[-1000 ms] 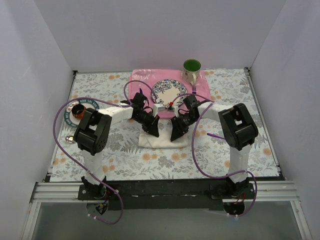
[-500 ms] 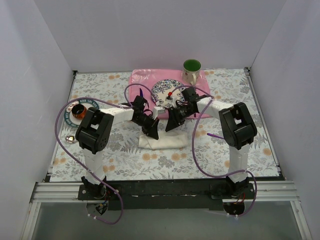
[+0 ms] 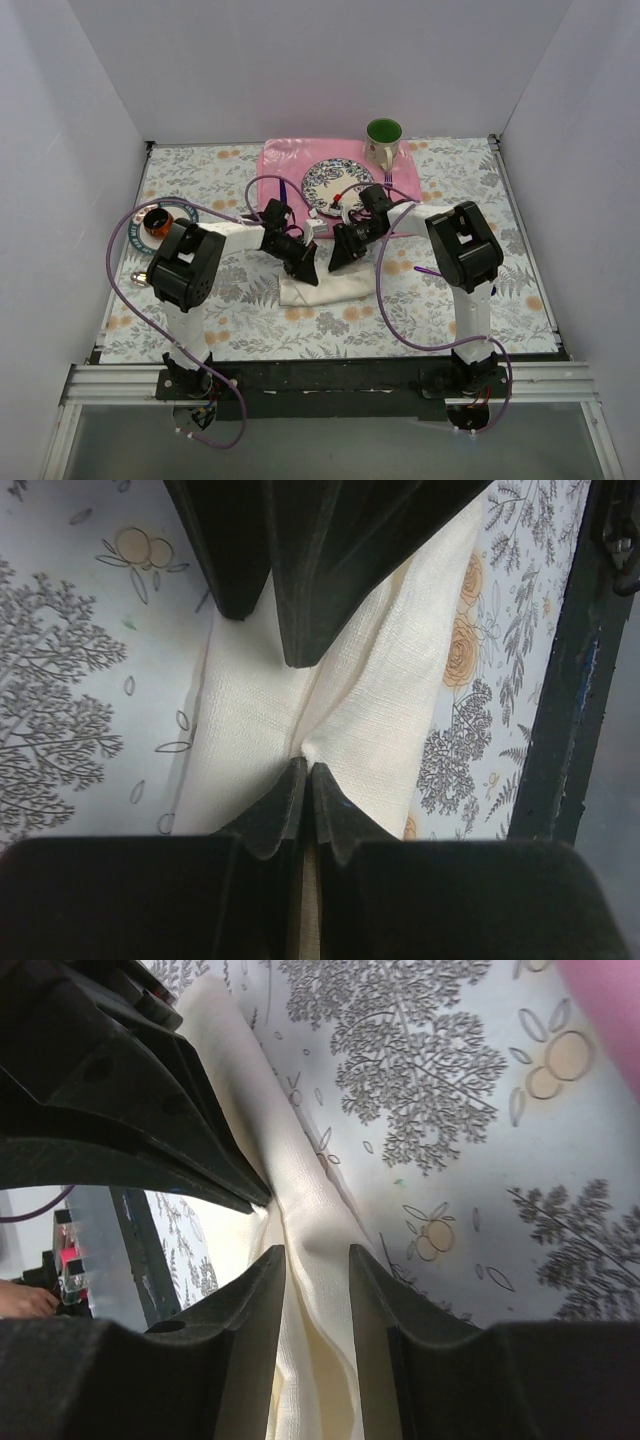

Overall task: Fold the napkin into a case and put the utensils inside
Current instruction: Fold the 2/3-rectangle-folded napkin at the center of the board.

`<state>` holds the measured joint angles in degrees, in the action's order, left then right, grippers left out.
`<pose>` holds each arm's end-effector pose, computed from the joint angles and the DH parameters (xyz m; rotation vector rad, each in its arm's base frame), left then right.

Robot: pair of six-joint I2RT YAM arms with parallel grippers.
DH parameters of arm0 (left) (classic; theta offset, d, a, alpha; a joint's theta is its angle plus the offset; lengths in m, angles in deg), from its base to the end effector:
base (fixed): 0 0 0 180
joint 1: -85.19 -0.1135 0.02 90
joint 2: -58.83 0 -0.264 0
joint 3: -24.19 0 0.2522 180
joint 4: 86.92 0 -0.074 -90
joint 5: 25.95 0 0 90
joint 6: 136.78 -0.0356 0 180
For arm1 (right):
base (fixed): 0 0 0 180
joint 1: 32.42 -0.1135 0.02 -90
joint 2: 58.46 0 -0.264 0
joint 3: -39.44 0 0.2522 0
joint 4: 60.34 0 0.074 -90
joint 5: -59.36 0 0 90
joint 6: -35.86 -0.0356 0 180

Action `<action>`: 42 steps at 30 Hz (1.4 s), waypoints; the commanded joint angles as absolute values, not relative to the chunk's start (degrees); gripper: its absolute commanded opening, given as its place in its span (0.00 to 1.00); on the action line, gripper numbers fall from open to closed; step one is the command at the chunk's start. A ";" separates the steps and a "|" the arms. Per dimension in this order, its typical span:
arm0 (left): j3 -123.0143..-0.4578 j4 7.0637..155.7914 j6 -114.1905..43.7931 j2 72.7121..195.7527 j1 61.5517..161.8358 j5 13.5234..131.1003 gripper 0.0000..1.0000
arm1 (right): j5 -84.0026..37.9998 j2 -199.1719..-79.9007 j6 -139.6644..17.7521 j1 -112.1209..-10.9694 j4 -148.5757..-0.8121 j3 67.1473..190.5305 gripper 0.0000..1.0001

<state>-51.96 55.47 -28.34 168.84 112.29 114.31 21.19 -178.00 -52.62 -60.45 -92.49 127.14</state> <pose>0.2996 -0.1840 0.1293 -0.4187 -2.7347 1.3672 0.3457 0.2157 0.1239 -0.9421 2.4317 1.3629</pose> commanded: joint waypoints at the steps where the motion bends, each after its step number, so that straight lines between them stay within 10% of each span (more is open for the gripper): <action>1: -47.32 54.19 -27.62 166.32 114.11 111.95 0.00 | 19.63 -177.29 -50.63 -63.09 -93.26 124.22 0.41; 42: -46.70 61.39 -25.77 160.69 112.09 105.27 0.00 | 17.43 -178.25 -45.79 -63.71 -98.36 124.75 0.40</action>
